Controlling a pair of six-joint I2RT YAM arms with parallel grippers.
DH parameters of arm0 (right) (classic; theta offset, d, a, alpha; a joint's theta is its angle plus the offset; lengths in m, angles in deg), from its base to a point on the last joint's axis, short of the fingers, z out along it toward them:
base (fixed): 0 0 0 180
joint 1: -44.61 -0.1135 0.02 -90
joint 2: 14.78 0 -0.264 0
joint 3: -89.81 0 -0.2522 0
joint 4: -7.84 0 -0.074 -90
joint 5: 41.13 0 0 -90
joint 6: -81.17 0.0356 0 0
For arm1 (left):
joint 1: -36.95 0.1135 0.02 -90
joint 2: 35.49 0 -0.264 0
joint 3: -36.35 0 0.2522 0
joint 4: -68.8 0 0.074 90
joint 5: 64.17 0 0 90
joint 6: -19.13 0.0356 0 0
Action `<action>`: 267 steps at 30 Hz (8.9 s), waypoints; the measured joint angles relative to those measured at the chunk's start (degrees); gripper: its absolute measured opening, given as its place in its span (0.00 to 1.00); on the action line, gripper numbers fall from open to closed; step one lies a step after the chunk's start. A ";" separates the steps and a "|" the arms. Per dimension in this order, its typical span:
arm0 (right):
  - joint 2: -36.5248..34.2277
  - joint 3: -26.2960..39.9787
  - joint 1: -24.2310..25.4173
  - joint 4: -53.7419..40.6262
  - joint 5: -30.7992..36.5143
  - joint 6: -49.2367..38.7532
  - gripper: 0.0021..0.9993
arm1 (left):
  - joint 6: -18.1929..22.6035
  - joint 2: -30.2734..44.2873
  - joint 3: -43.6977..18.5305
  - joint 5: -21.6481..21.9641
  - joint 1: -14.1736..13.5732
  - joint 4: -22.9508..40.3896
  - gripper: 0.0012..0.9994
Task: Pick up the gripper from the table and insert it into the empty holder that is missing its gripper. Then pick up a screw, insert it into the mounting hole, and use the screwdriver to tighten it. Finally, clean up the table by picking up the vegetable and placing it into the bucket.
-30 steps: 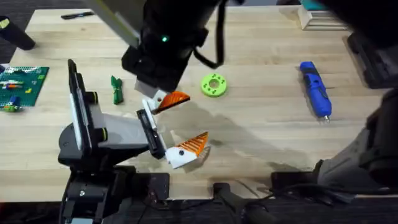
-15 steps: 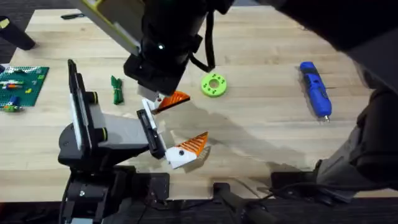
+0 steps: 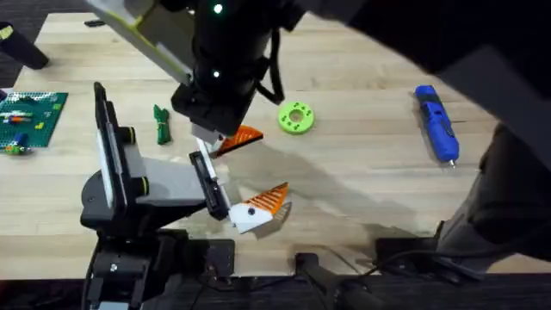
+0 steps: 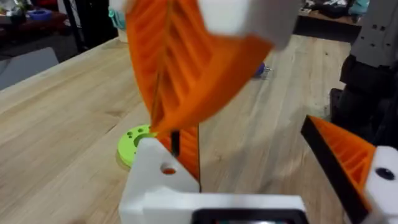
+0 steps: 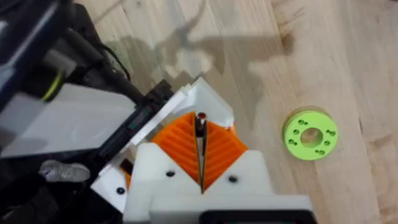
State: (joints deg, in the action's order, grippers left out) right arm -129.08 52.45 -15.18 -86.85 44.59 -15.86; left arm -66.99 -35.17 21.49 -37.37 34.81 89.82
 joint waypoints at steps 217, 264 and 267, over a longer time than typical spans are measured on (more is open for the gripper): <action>13.03 -62.92 76.43 38.96 4.52 -14.95 0.99 | 0.00 0.31 0.00 0.01 0.02 0.00 0.00; 48.15 -53.61 76.17 27.19 -39.74 -14.81 0.01 | 0.01 0.31 0.00 0.01 0.02 0.01 0.00; 50.26 -53.61 74.14 28.68 -46.23 -14.77 0.01 | 0.01 0.31 0.00 0.02 0.02 0.01 0.00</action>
State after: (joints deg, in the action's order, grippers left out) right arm -78.82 -1.16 58.97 -58.17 -1.64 -30.63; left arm -66.97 -34.87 21.49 -37.35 34.84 89.84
